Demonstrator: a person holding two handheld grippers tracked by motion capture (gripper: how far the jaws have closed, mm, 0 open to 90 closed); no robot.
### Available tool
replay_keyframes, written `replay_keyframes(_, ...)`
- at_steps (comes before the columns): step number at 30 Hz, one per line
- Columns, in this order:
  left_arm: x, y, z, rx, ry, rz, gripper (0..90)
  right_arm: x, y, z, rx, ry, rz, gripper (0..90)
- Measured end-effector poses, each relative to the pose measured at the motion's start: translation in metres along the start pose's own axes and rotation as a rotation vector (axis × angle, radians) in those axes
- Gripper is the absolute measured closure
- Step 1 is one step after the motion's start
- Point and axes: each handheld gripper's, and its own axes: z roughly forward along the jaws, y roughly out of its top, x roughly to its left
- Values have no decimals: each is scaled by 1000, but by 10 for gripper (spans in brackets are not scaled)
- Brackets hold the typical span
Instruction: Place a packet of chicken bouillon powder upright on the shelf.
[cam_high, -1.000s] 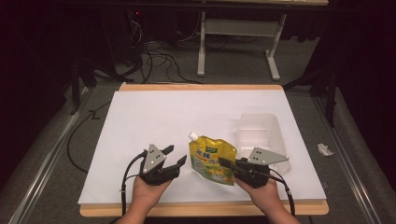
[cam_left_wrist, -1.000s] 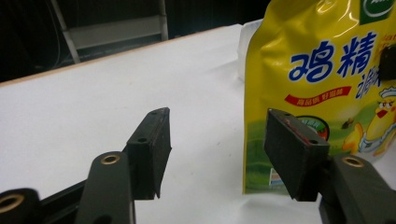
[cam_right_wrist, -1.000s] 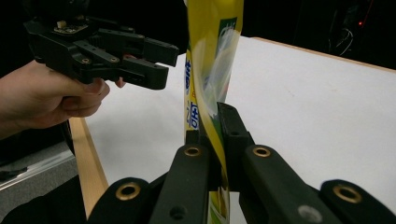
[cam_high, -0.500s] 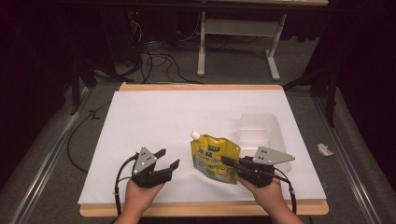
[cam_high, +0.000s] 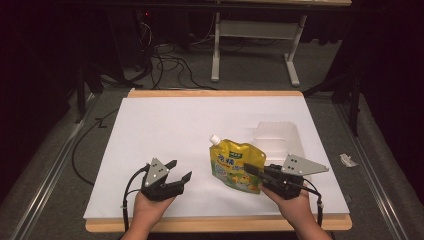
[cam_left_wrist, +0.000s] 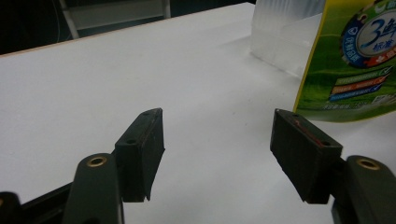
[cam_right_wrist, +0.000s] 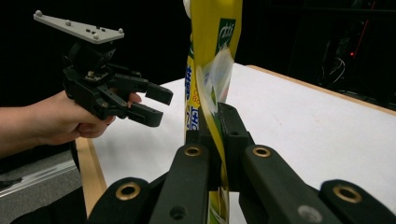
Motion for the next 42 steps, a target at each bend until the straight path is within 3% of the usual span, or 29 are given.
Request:
replay_keyframes(18, 3, 1, -4, -35, -7, -29, 346, -12, 17, -28, -57, -38, -18, 900)
replay_keyframes(34, 4, 1, -4, -29, -12, -23, 346, -44, 22, -67, -114, -142, 11, 900)
replay_keyframes(42, 4, 1, -3, -27, -13, -25, 346, -61, 21, -79, -106, -183, 20, 900)
